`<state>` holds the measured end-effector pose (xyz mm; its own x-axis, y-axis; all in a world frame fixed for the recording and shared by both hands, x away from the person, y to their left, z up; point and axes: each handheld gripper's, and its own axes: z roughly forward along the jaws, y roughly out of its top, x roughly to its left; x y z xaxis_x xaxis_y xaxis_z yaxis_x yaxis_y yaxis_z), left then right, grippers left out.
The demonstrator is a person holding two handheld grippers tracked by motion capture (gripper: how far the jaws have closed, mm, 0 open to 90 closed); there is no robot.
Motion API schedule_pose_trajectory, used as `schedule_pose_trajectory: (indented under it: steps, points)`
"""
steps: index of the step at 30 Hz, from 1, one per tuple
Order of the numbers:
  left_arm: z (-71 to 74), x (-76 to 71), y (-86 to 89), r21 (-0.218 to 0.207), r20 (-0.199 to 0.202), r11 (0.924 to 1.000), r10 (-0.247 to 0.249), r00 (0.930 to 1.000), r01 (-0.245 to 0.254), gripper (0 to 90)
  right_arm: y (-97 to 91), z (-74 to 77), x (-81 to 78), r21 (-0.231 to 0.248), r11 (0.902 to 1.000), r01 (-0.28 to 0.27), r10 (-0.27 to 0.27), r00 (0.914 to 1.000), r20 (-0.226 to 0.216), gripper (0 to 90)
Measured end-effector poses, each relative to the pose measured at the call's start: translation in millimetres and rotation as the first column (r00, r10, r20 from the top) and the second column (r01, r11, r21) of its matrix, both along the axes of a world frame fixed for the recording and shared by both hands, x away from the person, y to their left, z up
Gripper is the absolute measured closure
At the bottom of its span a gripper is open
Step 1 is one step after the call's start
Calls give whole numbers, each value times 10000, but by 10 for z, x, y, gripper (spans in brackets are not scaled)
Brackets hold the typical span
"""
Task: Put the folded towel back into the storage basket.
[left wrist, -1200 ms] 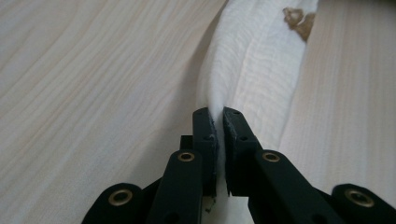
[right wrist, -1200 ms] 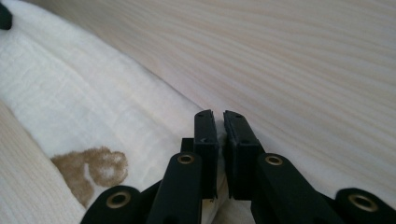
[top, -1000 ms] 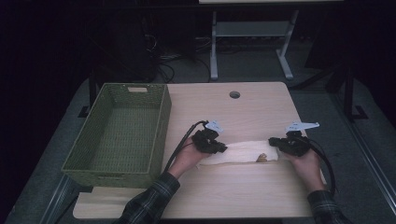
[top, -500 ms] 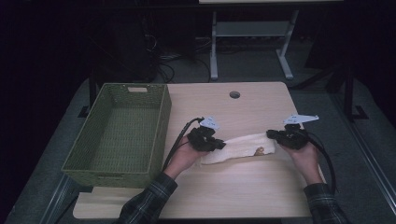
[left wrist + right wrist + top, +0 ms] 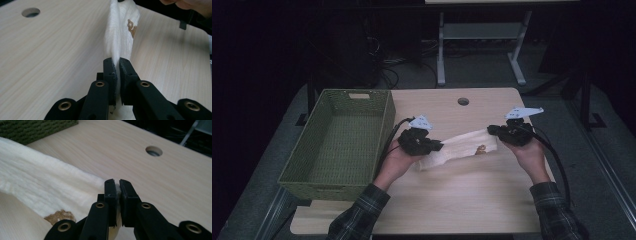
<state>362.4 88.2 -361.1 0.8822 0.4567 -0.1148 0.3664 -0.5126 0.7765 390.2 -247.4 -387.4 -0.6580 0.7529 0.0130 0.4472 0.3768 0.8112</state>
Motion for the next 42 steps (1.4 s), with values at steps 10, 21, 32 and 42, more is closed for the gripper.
schedule_pose_trajectory:
  steps: [10,21,32,42]
  points:
    - [289,0,185,27,446,9995,309,9985,-310,847,197,307,169,8,9994,-335,335,9986,400,849]
    - [616,-14,511,100,935,9970,750,9928,-763,848,530,562,329,141,9962,-856,843,9936,748,849]
    - [787,-67,884,10,1176,9896,1426,9828,-1437,848,920,735,456,317,9889,-1452,1420,9862,854,849]
    - [885,-142,1253,157,1337,9796,1963,9714,-2001,848,1309,828,539,447,9797,-1954,1912,9779,844,849]
